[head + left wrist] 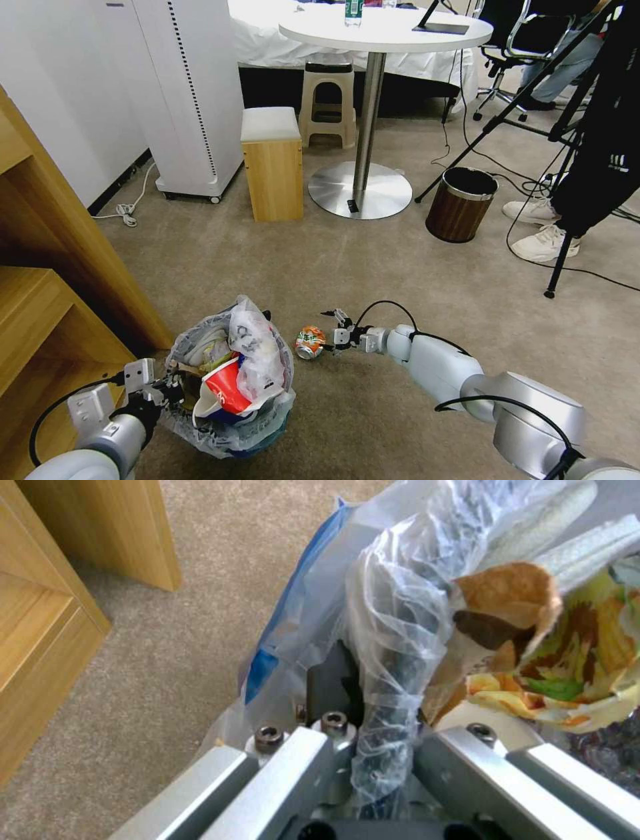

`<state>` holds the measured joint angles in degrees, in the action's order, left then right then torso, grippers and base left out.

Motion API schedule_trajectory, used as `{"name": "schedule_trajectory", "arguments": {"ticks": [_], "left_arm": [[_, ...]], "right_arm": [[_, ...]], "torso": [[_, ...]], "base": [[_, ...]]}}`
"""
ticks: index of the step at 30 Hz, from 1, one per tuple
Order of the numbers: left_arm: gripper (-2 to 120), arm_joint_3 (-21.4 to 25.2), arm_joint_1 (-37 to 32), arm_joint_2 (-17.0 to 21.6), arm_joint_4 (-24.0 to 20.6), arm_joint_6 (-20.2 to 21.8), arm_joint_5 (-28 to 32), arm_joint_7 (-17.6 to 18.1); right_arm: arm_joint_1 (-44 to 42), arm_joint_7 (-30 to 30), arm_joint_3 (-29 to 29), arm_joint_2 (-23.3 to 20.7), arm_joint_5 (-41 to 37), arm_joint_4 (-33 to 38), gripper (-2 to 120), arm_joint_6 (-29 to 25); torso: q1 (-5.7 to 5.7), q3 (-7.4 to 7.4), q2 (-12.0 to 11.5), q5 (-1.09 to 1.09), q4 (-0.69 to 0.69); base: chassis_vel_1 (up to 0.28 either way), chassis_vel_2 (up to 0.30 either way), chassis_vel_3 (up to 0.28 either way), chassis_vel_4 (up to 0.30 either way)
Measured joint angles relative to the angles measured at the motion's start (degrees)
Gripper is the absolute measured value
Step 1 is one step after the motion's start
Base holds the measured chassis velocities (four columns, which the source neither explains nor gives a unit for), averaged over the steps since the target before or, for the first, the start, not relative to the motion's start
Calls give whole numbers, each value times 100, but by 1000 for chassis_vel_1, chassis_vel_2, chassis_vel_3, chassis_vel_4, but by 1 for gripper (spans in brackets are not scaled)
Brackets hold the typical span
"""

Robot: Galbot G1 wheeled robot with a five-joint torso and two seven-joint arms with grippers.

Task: Pick up the trash bin and place the garbage on the floor into it.

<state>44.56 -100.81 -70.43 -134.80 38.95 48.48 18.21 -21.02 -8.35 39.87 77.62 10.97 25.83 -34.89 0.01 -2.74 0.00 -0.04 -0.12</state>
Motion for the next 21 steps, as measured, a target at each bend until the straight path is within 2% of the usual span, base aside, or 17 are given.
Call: {"name": "schedule_trajectory", "arguments": {"ticks": [6, 10, 13, 15, 21], "left_arm": [[0, 5, -14, 0, -9, -2, -2, -4], [0, 18, 14, 3, 16, -9, -16, -7], [0, 18, 32, -7, 54, -10, -34, -9], [0, 24, 33, -12, 88, -16, -66, -18], [0, 44, 33, -15, 100, -23, -82, -22]], "right_arm": [[-3, -3, -3, 59, 54, -81, 100, -12], [-1, -49, 10, -5, 40, 120, 100, -23], [-6, -153, 90, -81, -211, 314, 100, -20], [-15, -247, 249, -208, -643, 583, 100, 26], [-28, -397, 399, -350, -917, 866, 100, 48]], "torso": [[0, 0, 0, 0, 0], [0, 0, 0, 0, -1], [0, 0, 0, 0, -1], [0, 0, 0, 0, 0], [0, 0, 0, 0, 0]], "base": [[0, 0, 0, 0], [0, 0, 0, 0], [0, 0, 0, 0], [0, 0, 0, 0], [0, 0, 0, 0]]}}
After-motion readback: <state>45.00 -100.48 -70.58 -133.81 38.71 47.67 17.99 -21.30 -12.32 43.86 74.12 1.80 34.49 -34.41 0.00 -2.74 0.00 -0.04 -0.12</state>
